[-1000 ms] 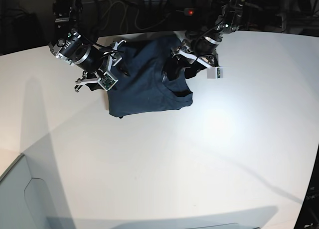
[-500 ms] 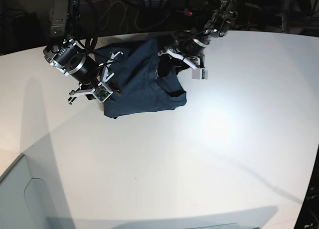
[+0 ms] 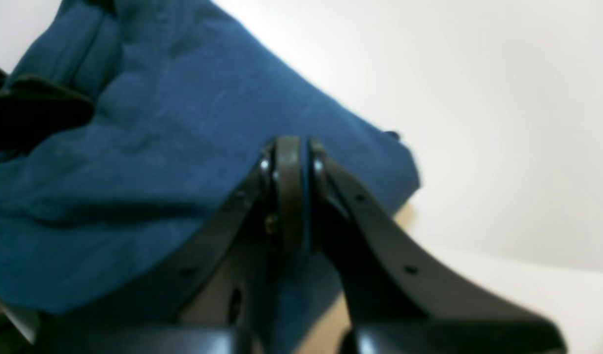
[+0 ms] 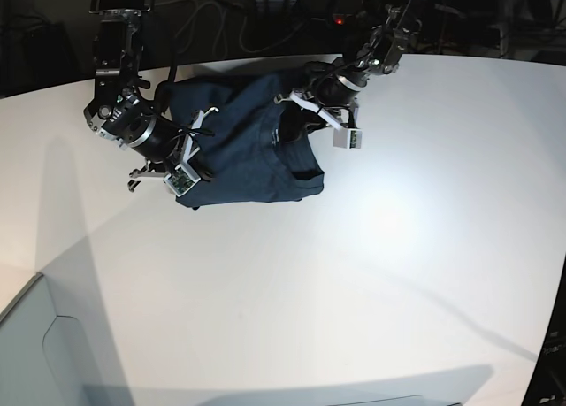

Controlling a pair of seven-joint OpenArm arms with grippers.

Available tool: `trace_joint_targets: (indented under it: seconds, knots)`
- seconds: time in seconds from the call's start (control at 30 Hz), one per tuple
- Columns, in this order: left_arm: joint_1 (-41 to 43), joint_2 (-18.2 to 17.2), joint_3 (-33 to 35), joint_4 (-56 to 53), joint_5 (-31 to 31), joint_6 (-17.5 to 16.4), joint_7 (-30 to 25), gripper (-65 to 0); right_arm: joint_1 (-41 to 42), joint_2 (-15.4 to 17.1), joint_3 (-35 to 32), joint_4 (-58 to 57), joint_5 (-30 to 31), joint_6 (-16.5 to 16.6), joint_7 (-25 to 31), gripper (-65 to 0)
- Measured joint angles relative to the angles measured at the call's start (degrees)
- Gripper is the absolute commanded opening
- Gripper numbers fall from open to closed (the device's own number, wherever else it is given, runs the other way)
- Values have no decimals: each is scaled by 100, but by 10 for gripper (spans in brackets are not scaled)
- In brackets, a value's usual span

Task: Fold the T-shirt properly
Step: 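Flip the bundle over with the left gripper toward the right gripper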

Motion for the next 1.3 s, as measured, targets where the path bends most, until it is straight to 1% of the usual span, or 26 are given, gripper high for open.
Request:
trace_joint_targets:
  seconds: [0.03,0.13,0.2,0.3,0.37,0.43,0.5,0.57,0.67,0.73,0.8,1.0,1.07,1.13,1.17,1.3]
  knots:
    - [0,0,0,0,0,0,0,-650,-9,2,0,-214,2,0,254,-648]
    - [0,2,-13,0,0,2,0,-650,11,20,-2,-811,22,-2,697,-648]
    - [0,-2,-11,-2,0,0,0,-650,22,131,-11,-1147,63,-2,935,-648]
    - [0,-13,-11,-2,0,0,0,-650,20,195,0,-1224,76,-2,1145,-648]
    - [0,-17,-11,-2,0,0,2,-650,-26,175,118,-1099,35,2,1152,-648]
    - [0,-26,-11,-2,0,0,2,-650,-173,96,531,-673,-9,0,1150,-648]
    - [-2,-46,-11,-2,-4,-4,4,-650,-297,83,769,-256,-37,-2,1123,-648]
    - [0,-44,-17,-2,-4,-4,2,-650,-407,-42,874,68,-42,0,1119,-648]
    - [-55,-42,-13,-2,-17,-4,42,-650,-730,-83,846,393,17,0,1209,-648]
    - [-83,-46,-17,-4,-22,-2,92,-650,-986,-96,859,398,-11,4,1154,-648]
    - [-81,-48,-17,-4,-22,-2,85,-650,-1139,-179,859,297,-31,0,1141,-648]
    - [-81,-50,-22,-9,-24,0,85,-650,-1088,-192,857,-496,66,-4,1335,-648]
    - [-81,-59,-22,-9,-26,0,85,-650,-1095,-190,859,-540,90,-4,1399,-648]
    - [-96,-81,-11,-9,-24,-2,85,-650,-1106,-192,887,-431,0,0,1447,-648]
    - [-146,-155,37,-9,-48,-2,105,-650,-1132,-195,938,-267,-24,0,1462,-648]
    - [-402,-444,175,-35,-98,-2,179,-650,-1121,-210,1434,498,-2,-2,1495,-648]
